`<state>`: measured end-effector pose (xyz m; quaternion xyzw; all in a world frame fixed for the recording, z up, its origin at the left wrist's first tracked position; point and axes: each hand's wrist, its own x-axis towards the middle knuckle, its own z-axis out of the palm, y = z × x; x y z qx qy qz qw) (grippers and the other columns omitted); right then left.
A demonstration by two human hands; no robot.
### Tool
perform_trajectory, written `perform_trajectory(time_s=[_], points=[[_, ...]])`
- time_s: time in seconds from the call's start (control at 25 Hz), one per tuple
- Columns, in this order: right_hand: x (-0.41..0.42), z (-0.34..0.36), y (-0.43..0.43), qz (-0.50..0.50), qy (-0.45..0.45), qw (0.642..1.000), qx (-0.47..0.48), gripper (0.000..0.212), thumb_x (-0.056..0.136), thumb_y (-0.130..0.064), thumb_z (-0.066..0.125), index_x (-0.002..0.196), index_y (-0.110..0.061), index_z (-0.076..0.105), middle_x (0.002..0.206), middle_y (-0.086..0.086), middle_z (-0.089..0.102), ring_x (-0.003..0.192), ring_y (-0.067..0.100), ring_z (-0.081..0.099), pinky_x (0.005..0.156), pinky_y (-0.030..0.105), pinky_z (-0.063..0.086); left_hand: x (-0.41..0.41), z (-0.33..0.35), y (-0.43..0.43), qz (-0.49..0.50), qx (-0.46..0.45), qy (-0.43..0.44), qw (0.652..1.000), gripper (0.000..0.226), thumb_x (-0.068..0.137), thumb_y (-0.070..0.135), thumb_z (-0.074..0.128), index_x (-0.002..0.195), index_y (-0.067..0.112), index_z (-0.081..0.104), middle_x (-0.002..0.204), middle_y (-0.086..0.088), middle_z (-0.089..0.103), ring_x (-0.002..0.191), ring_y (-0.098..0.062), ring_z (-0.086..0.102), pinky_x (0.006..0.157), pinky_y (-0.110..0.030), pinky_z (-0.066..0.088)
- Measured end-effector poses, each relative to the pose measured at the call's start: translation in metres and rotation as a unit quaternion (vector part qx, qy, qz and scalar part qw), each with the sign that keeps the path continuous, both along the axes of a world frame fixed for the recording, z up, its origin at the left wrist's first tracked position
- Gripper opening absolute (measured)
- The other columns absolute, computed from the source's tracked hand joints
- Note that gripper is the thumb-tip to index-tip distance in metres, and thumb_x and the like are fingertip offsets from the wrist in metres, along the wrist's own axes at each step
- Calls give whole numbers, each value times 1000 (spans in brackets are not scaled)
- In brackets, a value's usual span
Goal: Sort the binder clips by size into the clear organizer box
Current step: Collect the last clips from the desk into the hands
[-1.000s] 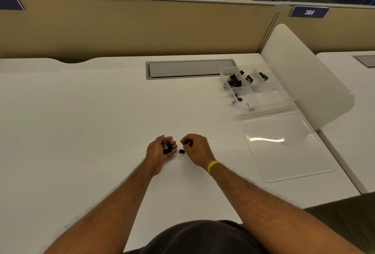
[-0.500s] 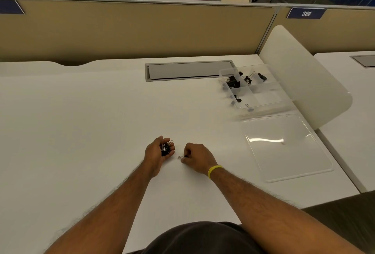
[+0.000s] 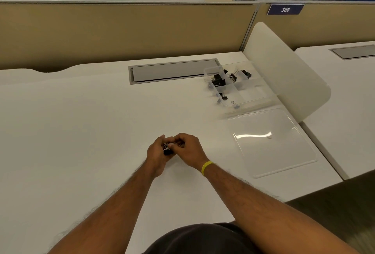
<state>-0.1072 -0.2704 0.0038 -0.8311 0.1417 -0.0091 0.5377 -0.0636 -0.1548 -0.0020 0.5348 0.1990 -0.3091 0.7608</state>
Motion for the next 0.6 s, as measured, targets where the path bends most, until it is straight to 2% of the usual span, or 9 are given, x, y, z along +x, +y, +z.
perform_trajectory(time_s=[0.12,0.2,0.32,0.44,0.6], points=[[-4,-1,-15,-76,-18,997,24,11,89,-9,59,91,-13,70,82,-10,68,74,-5,62,66,9,45,-2,1,-15,7,-13,11,1000,39,100,24,42,109,-7,64,102,-21,69,96,-30,67,83,-39,57],[-8,-3,-25,-137,-32,990,28,16,90,-5,55,97,-12,68,93,-5,67,81,-6,60,69,7,45,-4,3,-27,-2,-21,19,1000,38,100,24,43,109,-6,63,100,-21,66,92,-29,66,82,-39,57],[-12,-3,-38,-182,-44,981,53,23,93,-5,50,108,-14,65,109,-2,65,98,4,59,80,9,47,-9,9,-52,-24,-19,10,999,37,100,27,44,108,-4,63,101,-20,66,94,-29,66,82,-39,56],[-11,-3,-55,-208,-45,972,103,24,96,-10,48,114,-14,63,113,0,64,106,10,60,89,18,50,-10,17,-85,-59,-15,-9,998,39,100,31,43,110,-1,65,105,-17,68,103,-28,65,85,-39,54],[-4,9,-85,-268,-60,946,173,23,99,-22,47,114,-17,64,109,-3,67,103,7,62,88,18,52,-7,38,-131,-116,-12,-44,992,48,99,41,42,111,2,67,108,-17,70,107,-26,66,95,-40,51]])
